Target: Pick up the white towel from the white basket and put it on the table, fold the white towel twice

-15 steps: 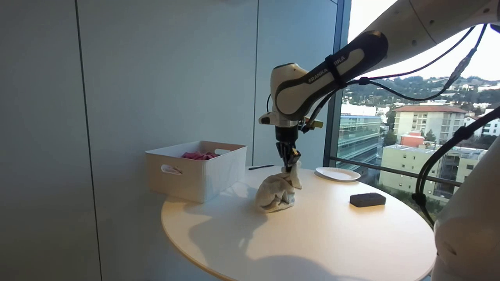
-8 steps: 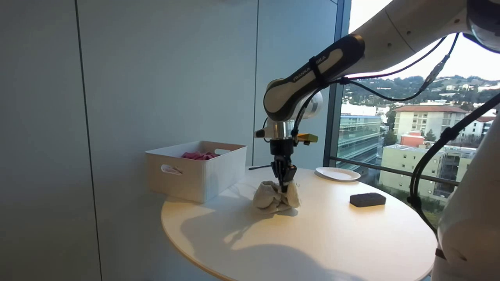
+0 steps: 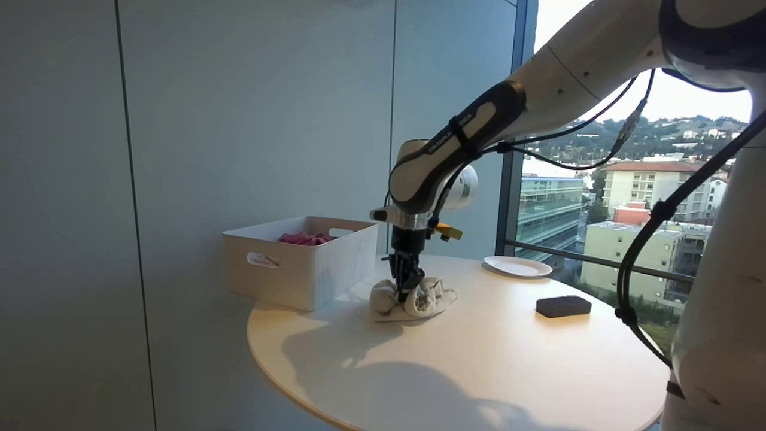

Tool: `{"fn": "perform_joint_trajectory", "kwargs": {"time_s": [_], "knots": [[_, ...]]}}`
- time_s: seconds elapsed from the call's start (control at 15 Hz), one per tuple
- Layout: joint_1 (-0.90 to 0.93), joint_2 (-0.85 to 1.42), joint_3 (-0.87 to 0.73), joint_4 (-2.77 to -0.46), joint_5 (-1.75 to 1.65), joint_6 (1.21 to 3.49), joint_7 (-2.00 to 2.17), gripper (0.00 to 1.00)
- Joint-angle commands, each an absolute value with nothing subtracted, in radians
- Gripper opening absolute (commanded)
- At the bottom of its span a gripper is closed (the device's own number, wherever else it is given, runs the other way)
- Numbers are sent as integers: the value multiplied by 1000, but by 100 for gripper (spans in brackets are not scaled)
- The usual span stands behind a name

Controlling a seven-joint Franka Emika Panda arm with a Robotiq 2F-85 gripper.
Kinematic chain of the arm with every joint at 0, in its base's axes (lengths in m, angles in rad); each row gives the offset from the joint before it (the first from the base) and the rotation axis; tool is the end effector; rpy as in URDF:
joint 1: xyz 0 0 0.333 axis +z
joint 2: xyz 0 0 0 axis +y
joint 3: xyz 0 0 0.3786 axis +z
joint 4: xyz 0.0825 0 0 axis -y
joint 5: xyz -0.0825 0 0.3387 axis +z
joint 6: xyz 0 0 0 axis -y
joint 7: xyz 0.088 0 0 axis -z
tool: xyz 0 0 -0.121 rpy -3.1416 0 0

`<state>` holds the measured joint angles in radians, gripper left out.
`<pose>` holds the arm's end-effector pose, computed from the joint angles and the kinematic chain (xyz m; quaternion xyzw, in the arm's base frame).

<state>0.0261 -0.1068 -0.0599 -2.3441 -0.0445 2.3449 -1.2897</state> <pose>0.4591 -0.0173 0.4628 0.7993 0.5984 0.0341 0.0437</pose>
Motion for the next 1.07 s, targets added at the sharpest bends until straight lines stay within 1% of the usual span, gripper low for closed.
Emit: {"fn": "perform_joint_trajectory", "kwargs": {"time_s": [0.0, 0.07, 0.13, 0.2, 0.47, 0.73, 0.8, 1.0], "knots": [[15, -62, -46, -2332, -102, 2383, -1249, 8], [12, -57, -45, -2334, -126, 2394, -1228, 11], [11, -52, -45, -2331, -135, 2385, -1216, 33], [12, -51, -44, -2332, -142, 2394, -1213, 36], [20, -94, -37, -2337, -134, 2382, -1197, 66], [34, -258, -18, -2366, -115, 2363, -1151, 95], [34, -303, -14, -2369, -123, 2359, -1117, 100], [24, -421, -2, -2363, -151, 2355, -978, 100]]}}
